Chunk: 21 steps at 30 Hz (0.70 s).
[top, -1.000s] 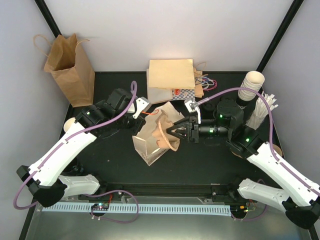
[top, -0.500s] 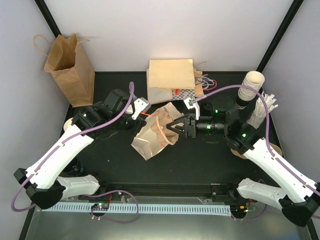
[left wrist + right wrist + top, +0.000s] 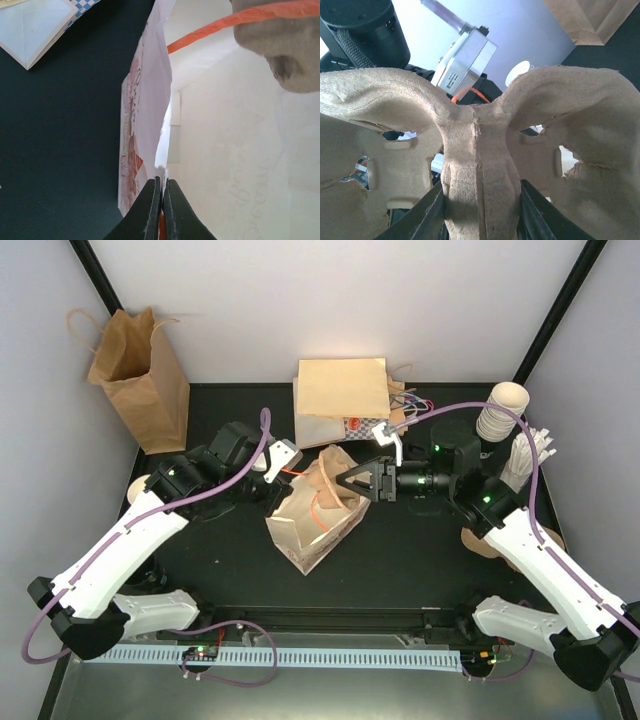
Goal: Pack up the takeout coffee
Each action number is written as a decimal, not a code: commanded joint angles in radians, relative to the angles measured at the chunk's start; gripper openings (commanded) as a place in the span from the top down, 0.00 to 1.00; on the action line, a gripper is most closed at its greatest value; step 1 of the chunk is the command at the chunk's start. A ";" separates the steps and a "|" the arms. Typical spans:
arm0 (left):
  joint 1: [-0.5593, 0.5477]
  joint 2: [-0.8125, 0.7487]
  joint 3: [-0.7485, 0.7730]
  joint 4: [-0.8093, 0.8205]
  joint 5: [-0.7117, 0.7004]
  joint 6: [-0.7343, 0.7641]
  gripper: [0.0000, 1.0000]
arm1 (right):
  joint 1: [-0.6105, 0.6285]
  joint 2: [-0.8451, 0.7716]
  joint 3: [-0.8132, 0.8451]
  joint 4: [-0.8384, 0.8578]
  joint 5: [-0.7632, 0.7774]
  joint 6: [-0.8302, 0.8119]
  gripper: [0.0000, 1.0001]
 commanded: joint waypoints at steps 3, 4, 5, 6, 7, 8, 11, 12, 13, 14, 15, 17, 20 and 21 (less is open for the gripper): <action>-0.006 -0.012 0.005 0.019 0.006 0.026 0.98 | -0.051 -0.010 -0.007 0.004 -0.055 0.009 0.64; -0.006 -0.012 0.005 0.016 0.004 0.028 0.98 | -0.056 -0.010 -0.011 0.002 -0.053 0.011 0.64; -0.008 -0.010 0.004 0.014 0.004 0.030 0.98 | -0.061 -0.012 -0.012 0.003 -0.054 0.016 0.64; -0.008 -0.010 0.002 0.013 0.006 0.033 0.98 | -0.067 -0.012 -0.017 0.008 -0.059 0.023 0.64; -0.008 -0.009 0.000 0.012 0.004 0.034 0.98 | -0.071 -0.011 -0.020 0.018 -0.066 0.033 0.64; -0.008 -0.008 0.000 0.012 0.002 0.035 0.98 | -0.074 -0.010 -0.020 0.020 -0.069 0.038 0.64; -0.008 -0.004 -0.005 0.012 0.001 0.035 0.98 | -0.083 -0.007 -0.020 0.019 -0.067 0.050 0.64; -0.009 -0.003 -0.005 0.012 0.001 0.036 0.98 | -0.090 -0.008 -0.024 0.021 -0.064 0.060 0.64; -0.009 -0.003 -0.007 0.013 0.000 0.036 0.98 | -0.099 -0.009 -0.031 0.034 -0.069 0.073 0.64; -0.009 -0.003 -0.008 0.013 0.001 0.037 0.98 | -0.106 -0.013 -0.040 0.051 -0.075 0.092 0.64; -0.009 -0.003 -0.010 0.013 0.000 0.038 0.98 | -0.116 -0.017 -0.049 0.074 -0.089 0.114 0.64; -0.010 -0.003 -0.011 0.012 0.000 0.039 0.98 | -0.132 -0.022 -0.061 0.102 -0.103 0.150 0.64; -0.010 -0.003 -0.015 0.012 -0.002 0.040 0.98 | -0.150 -0.024 -0.059 0.094 -0.101 0.155 0.64; -0.010 -0.004 -0.016 0.012 -0.003 0.039 0.98 | -0.154 -0.025 -0.060 0.093 -0.102 0.155 0.64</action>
